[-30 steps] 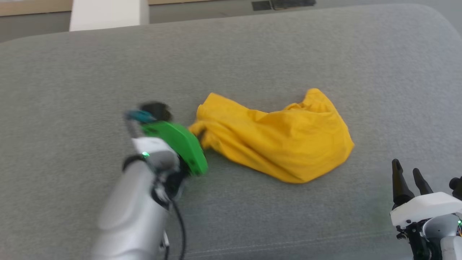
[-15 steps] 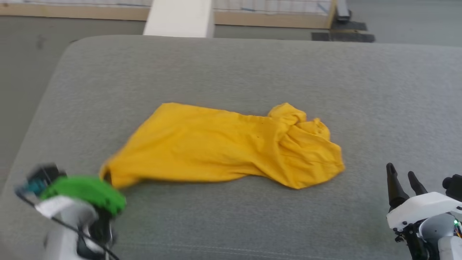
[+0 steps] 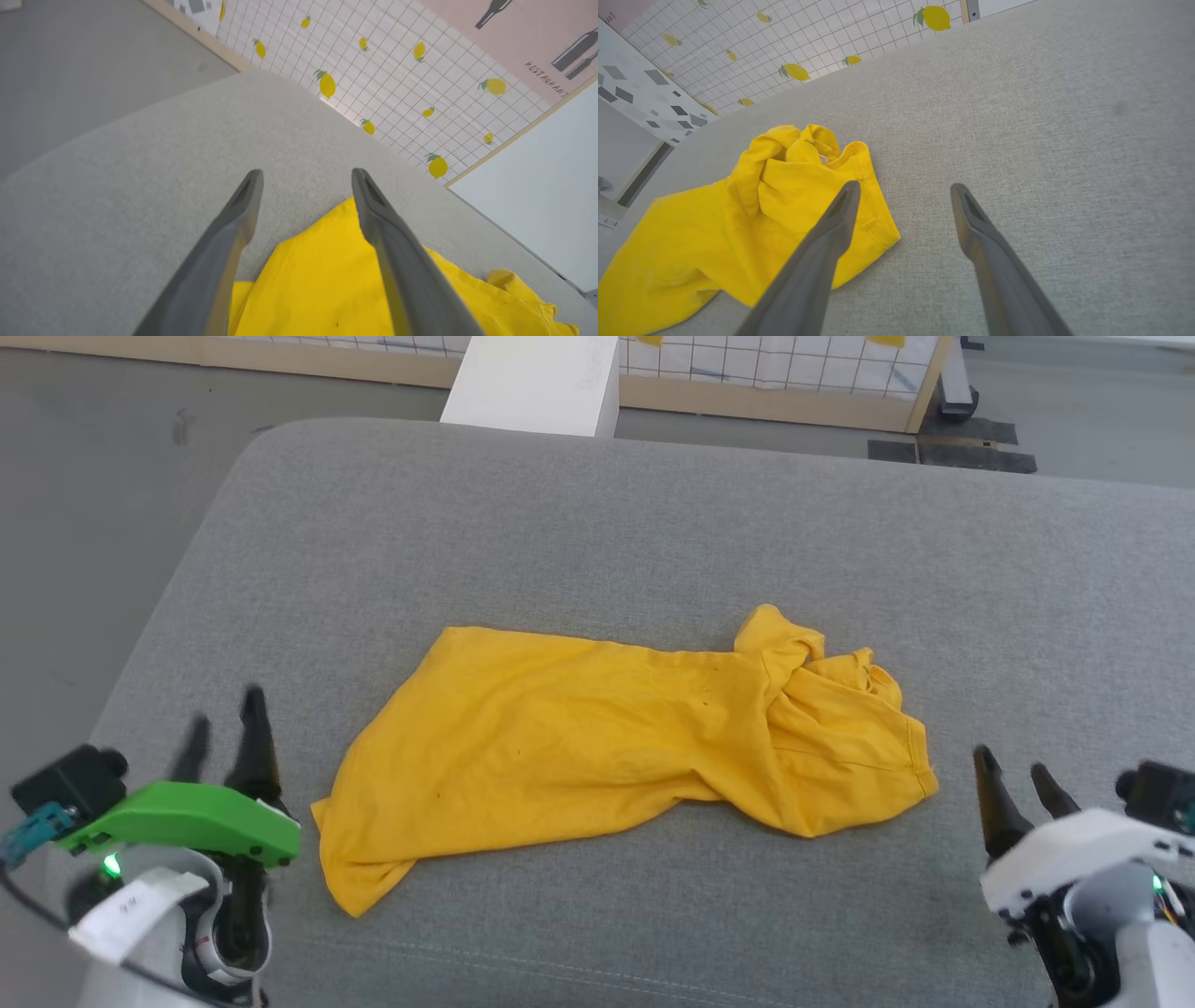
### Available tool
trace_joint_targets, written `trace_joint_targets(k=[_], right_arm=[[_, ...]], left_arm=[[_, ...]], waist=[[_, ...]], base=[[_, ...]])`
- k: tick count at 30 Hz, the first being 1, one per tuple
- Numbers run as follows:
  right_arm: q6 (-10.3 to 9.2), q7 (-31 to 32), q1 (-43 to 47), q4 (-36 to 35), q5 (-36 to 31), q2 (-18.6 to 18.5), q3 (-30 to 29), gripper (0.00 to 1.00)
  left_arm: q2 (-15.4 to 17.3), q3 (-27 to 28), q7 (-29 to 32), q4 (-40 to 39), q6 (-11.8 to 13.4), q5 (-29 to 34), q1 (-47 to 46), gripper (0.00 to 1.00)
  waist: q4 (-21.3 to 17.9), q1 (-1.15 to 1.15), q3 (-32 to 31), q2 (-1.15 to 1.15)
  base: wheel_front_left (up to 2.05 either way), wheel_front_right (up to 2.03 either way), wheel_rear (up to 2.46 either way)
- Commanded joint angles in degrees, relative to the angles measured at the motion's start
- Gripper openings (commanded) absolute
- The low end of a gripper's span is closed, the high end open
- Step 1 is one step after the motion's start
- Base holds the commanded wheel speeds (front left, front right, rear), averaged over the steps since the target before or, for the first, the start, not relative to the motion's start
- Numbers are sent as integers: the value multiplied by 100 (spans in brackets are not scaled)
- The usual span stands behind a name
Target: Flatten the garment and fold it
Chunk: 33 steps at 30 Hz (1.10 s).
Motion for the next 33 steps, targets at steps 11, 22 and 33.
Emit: trace_joint_targets(k=[11,22,33], right_arm=[[-6,1815,-1050,-34,-1414,-1,486,100],[-6,2438,-1418,393,-1905,-1,556,100],[-6,2269,-1533,630,-1659,-1,690,0]], left_arm=[[-8,-277,-1675,-219,-720,1800,255,100],[-549,218,-1678,-378,-1134,2219,295,100],[-734,371,-1679,-331,-1282,2345,260,100]], waist=[[147,0,215,0],[435,0,490,0],[375,0,441,0]], base=[[0,0,0],[0,0,0],[0,0,0]])
